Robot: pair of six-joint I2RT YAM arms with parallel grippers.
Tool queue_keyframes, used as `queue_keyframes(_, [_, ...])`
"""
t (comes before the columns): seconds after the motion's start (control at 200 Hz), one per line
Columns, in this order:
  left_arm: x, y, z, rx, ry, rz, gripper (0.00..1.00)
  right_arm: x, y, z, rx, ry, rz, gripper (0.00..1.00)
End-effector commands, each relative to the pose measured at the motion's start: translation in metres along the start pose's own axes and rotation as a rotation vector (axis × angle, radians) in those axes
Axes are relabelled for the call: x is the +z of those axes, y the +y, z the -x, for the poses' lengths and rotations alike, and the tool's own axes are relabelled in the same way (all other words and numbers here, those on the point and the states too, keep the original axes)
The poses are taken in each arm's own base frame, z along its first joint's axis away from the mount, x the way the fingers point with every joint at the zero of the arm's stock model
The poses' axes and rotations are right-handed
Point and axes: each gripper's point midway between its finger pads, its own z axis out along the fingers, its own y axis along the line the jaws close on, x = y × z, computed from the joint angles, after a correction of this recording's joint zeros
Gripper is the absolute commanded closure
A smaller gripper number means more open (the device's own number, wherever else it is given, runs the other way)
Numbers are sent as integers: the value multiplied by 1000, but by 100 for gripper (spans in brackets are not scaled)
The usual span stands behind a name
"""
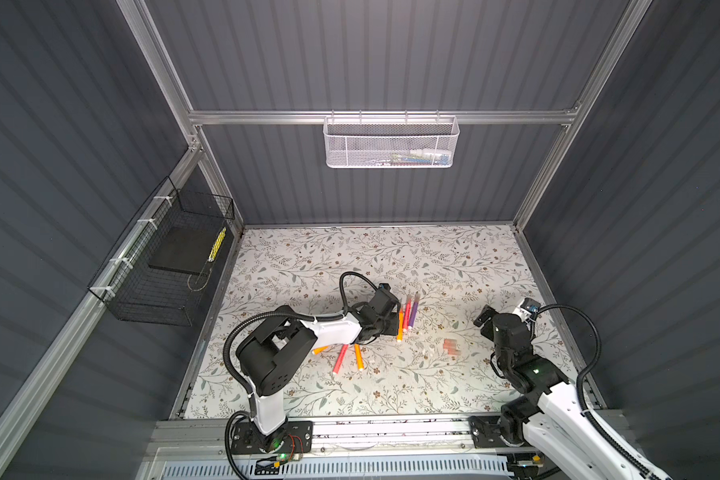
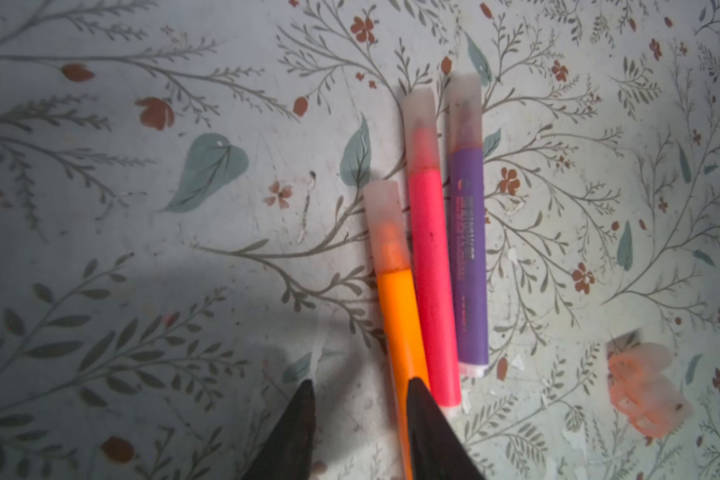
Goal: Insert the pens into the pen caps
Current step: 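Lower the capped orange marker beside the capped markers and release with left gripper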
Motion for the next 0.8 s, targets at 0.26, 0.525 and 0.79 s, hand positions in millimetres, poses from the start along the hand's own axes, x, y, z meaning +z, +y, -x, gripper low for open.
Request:
queue_keyframes(0.26, [-108, 24, 23, -69, -204, 86, 57, 4, 1, -2, -13, 14, -15, 1])
queue_keyframes(0.525, [-149, 65, -43, -239, -213, 102, 60, 5, 3, -4, -13, 19, -7, 1])
queue_keyframes(0.79, [-136, 54, -80, -201, -111, 122, 60, 6, 4, -4, -20, 28, -7, 1])
